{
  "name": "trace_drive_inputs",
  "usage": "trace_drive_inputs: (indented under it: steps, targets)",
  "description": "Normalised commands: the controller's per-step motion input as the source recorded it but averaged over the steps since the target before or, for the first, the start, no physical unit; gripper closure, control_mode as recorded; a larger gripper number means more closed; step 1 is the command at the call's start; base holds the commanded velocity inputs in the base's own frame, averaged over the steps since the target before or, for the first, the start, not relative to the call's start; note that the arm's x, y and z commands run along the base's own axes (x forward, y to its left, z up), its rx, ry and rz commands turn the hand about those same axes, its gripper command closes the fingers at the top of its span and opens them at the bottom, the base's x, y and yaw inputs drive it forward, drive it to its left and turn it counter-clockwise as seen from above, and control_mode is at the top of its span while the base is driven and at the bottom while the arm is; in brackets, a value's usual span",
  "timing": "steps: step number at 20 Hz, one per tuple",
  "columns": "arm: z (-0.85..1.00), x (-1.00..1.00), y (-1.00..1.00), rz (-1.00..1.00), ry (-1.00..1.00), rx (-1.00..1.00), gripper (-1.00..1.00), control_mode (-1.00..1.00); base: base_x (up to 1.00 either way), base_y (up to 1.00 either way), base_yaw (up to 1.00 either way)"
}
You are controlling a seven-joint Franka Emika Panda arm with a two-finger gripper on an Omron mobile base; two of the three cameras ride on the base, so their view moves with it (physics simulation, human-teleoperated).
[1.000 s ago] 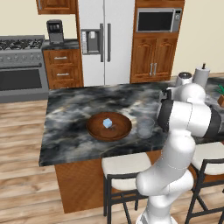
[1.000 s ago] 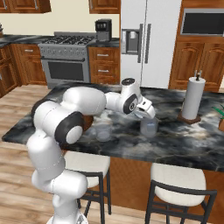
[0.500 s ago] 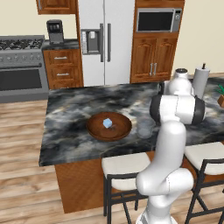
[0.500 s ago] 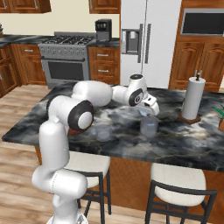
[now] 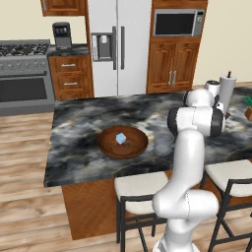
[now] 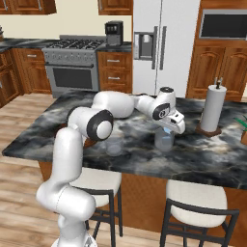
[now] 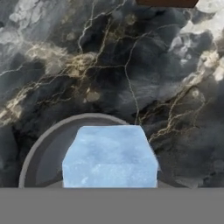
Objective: There are four ice cubes in the ice bowl. Place two ice cubes in each glass of water.
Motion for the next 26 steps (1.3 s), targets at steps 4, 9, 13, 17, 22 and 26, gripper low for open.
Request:
trace_drive_inputs:
  steps: [4, 9, 13, 17, 22, 26]
  targets:
    - [-0.10, 0.15, -0.01, 0.00, 0.00, 0.07, 1.00, -1.00, 0.00, 0.00, 0.00]
    - [-0.05, 0.02, 0.02, -0.03, 0.00, 0.02, 1.00, -1.00, 0.00, 0.00, 0.00]
    - [0.00, -0.01, 0.02, -0.04, 0.00, 0.00, 1.00, -1.00, 0.00, 0.00, 0.00]
    - [0.00, -0.18, 0.15, -0.06, -0.05, 0.00, 1.00, -1.00, 0.00, 0.00, 0.00]
    - [0.00, -0.37, 0.13, -0.08, -0.11, 0.00, 1.00, -1.00, 0.00, 0.00, 0.00]
    - [0.00, -0.51, 0.04, -0.09, -0.14, 0.00, 1.00, -1.00, 0.00, 0.00, 0.00]
